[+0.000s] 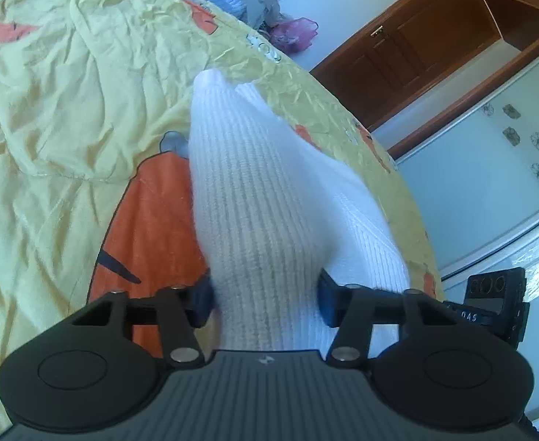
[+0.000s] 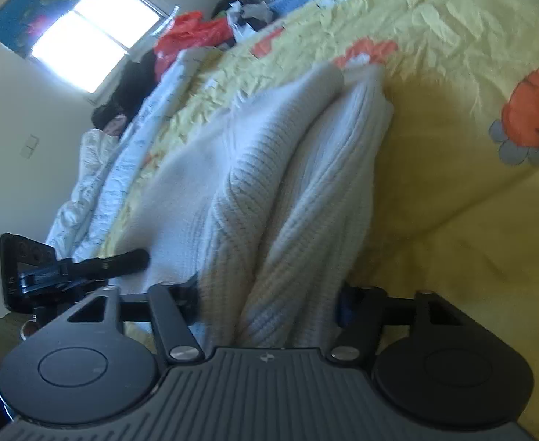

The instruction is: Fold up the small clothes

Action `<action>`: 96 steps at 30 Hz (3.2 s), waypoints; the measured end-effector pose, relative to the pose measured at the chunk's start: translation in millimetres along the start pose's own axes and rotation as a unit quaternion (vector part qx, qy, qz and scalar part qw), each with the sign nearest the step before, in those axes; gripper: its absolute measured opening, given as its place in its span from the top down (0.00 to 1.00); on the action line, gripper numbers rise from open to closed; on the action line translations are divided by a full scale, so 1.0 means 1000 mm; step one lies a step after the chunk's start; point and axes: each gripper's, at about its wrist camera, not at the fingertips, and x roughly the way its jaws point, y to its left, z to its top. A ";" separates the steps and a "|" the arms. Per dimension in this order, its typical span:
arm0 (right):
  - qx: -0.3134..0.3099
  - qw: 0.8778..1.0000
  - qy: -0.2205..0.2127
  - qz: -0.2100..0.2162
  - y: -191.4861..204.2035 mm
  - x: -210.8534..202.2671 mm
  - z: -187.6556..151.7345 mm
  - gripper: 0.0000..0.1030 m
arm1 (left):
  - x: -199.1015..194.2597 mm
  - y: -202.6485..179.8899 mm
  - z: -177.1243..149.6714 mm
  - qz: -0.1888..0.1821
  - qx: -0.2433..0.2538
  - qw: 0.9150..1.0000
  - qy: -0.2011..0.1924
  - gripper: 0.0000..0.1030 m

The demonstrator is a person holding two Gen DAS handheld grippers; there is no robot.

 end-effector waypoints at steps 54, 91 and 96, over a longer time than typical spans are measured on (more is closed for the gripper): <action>0.023 1.000 -0.008 0.009 -0.012 -0.039 -0.011 0.40 | -0.018 -0.084 -0.124 0.214 0.453 0.864 -0.054 0.59; -0.134 0.977 -0.072 -0.147 0.014 0.054 0.048 0.49 | 0.055 -0.111 -0.057 0.213 0.302 0.925 -0.085 0.04; -0.155 0.972 -0.068 -0.164 0.021 0.060 0.049 0.49 | 0.053 -0.100 -0.048 0.200 0.267 0.940 -0.068 0.01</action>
